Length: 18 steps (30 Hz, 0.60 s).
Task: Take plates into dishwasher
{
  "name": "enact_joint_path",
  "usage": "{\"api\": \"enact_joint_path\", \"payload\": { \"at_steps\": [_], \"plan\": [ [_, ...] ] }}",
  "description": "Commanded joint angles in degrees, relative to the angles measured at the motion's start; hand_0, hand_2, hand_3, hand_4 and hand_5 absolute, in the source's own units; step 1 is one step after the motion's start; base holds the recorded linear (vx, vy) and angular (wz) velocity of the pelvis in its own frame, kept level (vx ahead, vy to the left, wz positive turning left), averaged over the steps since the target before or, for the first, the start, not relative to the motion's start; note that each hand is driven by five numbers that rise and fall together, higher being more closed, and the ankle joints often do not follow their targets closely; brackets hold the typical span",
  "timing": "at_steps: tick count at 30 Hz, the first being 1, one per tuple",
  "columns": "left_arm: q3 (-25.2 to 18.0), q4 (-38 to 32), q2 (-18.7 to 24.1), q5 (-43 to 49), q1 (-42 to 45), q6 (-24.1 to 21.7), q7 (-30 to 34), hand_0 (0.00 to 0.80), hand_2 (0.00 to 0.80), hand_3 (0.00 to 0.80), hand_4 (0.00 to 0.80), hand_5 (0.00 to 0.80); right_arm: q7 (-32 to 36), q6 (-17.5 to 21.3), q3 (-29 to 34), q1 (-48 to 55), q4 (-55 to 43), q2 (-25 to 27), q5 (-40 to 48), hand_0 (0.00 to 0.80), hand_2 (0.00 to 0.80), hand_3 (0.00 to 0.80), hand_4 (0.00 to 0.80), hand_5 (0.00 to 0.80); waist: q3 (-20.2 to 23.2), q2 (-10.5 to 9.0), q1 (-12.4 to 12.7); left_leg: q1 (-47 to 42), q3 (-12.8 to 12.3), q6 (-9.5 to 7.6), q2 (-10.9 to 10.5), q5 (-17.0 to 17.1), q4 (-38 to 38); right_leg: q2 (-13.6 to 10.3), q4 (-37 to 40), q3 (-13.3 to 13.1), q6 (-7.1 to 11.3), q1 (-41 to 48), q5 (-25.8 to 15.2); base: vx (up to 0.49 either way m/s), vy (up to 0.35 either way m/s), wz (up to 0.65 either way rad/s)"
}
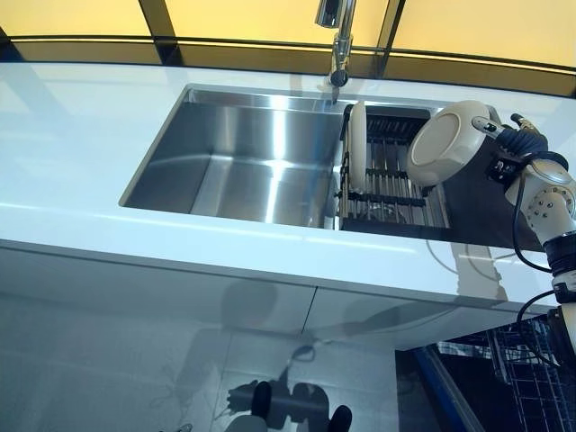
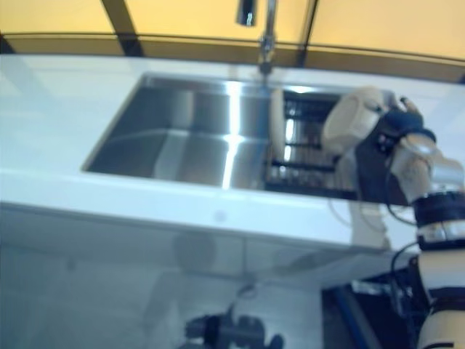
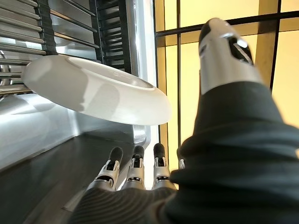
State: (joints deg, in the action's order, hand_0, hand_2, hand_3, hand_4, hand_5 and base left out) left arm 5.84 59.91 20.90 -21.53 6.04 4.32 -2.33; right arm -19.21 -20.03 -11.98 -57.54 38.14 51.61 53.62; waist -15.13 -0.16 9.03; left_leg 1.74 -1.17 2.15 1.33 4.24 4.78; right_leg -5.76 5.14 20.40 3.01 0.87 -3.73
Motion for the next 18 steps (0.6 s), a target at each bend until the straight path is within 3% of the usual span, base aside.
{"api": "enact_joint_path", "payload": {
  "at_steps": [1, 18],
  "plan": [
    [2.72, 2.01, 1.42, -1.26, -0.35, -0.51, -0.35, 0.000, 0.000, 0.000, 0.000, 0.000, 0.25, 2.20, -3.96, -6.07, -3.47, 1.82, 0.27, 0.000, 0.000, 0.000, 0.000, 0.000, 0.96, -0.65, 0.88, -0.03, -0.02, -0.44, 0.01, -4.25, 0.22, -1.22, -0.14, 1.36, 1.20, 1.92, 4.56, 0.000, 0.000, 0.00],
    [2.83, 1.59, 1.39, -2.38, -0.08, -1.23, -0.12, 0.000, 0.000, 0.000, 0.000, 0.000, 0.06, 2.05, -4.28, -6.69, -3.44, 1.02, 1.60, 0.000, 0.000, 0.000, 0.000, 0.000, 0.32, -0.03, 1.11, 0.32, 0.24, -0.56, -0.24, -4.22, 0.22, -1.44, -0.14, 1.56, 1.18, 1.69, 4.51, 0.000, 0.000, 0.00]
  ]
}}
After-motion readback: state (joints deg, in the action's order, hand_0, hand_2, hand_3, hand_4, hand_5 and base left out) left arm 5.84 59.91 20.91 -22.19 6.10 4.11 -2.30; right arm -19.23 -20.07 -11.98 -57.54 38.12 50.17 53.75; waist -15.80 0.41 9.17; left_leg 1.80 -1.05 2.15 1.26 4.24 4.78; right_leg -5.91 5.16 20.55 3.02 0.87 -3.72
